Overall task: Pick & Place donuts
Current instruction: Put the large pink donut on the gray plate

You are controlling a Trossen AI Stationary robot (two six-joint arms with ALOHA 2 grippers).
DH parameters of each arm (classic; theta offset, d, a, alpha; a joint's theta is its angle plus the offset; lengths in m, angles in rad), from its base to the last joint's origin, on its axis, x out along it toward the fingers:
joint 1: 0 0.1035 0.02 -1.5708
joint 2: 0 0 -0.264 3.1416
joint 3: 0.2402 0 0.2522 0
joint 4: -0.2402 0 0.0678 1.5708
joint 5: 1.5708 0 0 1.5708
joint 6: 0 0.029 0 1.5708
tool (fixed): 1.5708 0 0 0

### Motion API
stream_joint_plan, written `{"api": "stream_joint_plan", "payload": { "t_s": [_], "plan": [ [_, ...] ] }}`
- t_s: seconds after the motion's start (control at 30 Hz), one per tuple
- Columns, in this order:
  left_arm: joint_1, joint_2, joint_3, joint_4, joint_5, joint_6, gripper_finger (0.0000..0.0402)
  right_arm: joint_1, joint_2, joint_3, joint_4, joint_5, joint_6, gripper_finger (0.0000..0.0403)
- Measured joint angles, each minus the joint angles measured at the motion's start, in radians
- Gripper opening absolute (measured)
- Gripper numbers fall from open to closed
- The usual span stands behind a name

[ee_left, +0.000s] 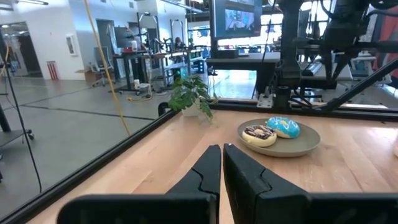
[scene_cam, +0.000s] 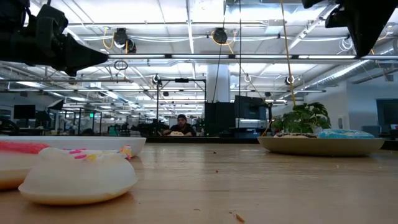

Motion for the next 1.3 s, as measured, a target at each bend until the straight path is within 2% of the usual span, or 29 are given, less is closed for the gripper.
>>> {"api": "stream_joint_plan", "payload": {
  "t_s": [0.57,0.8,1.0,1.3],
  "plan": [
    [0.0,0.0,0.0,0.0,0.003,0.0,0.0026,0.0,0.0,-0.055,0.224,-0.085,-0.085,0.0017],
    [0.0,0.0,0.0,0.001,0.002,0.02,0.0026,0.059,0.0,-0.133,0.257,-0.036,-0.102,0.0004],
    [0.0,0.0,0.0,0.001,-0.001,0.031,0.0026,0.127,0.01,-0.151,0.328,-0.038,0.002,0.0001],
    [0.0,0.0,0.0,0.006,-0.001,0.004,0.0026,0.232,0.09,-0.098,0.432,-0.058,0.089,0.0]
  ]
}}
